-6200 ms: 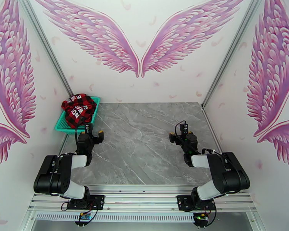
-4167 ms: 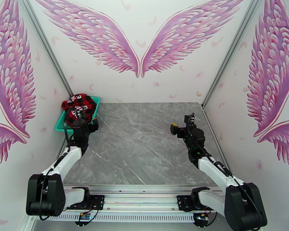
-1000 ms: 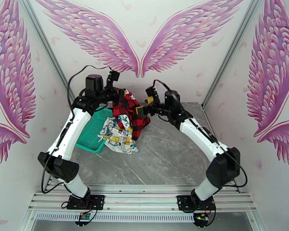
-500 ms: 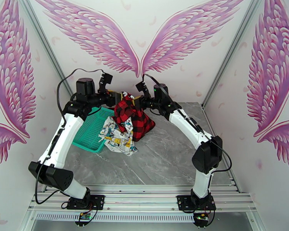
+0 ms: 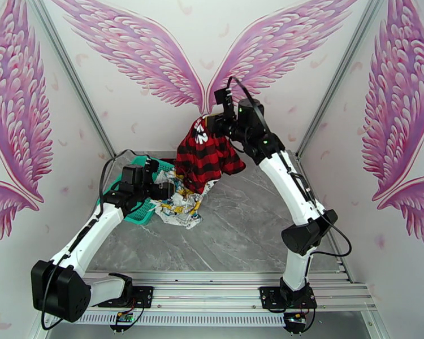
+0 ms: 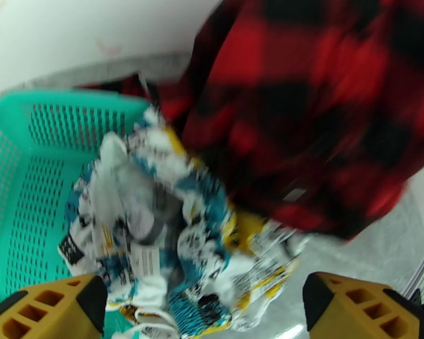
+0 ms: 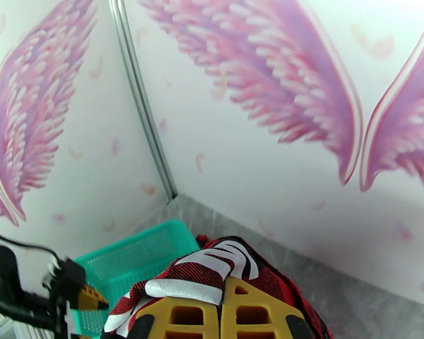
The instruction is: Fold and stack the mixed laundry pile
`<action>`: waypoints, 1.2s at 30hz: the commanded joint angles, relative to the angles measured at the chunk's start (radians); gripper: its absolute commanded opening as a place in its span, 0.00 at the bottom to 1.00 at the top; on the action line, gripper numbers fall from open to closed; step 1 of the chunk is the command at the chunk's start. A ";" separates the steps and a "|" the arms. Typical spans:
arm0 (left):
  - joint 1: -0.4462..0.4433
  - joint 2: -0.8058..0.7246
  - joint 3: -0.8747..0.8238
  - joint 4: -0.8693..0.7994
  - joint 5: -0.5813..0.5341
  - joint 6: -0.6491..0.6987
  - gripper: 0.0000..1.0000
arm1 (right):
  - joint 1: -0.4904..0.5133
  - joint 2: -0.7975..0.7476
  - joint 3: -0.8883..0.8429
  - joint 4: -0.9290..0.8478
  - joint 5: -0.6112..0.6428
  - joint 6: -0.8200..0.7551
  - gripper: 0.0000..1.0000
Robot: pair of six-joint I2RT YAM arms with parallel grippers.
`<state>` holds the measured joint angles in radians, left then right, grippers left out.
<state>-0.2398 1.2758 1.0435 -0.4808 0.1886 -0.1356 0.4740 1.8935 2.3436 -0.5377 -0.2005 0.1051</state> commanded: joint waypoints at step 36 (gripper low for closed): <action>-0.509 0.880 0.552 -0.131 -0.391 0.181 0.87 | -0.317 -0.451 -1.006 -0.269 0.724 0.231 0.00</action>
<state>-0.7300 2.0995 1.5372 -0.5488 -0.1528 0.0246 0.1570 1.4296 1.3468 -0.8661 0.5980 0.2901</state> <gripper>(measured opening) 0.902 0.040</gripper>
